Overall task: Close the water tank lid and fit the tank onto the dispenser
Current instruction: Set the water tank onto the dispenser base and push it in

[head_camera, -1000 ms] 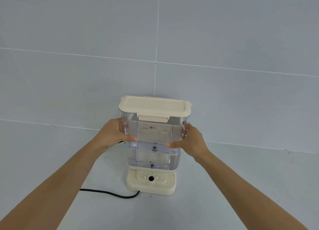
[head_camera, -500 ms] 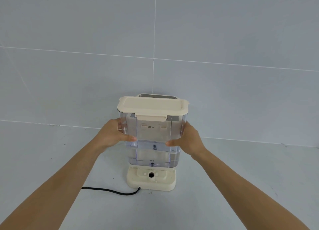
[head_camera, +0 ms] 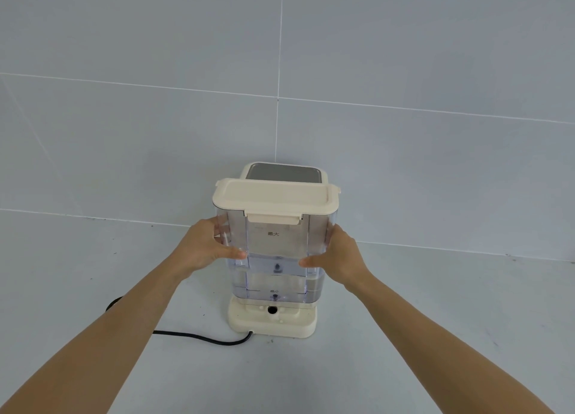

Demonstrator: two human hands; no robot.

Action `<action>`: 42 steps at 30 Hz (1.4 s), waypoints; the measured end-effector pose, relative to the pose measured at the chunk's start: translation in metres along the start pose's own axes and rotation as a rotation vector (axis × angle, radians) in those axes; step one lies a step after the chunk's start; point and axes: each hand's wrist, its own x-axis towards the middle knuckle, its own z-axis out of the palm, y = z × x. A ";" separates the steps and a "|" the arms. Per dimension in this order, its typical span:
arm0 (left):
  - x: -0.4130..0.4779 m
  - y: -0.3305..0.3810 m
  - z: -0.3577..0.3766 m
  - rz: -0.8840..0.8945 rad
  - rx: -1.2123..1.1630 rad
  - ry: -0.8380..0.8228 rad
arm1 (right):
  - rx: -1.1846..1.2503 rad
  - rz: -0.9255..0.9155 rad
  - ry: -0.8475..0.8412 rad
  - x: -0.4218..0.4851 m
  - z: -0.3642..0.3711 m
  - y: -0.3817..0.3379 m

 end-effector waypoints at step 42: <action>-0.001 -0.032 0.018 -0.042 0.066 0.003 | -0.035 0.033 -0.048 0.002 0.027 0.037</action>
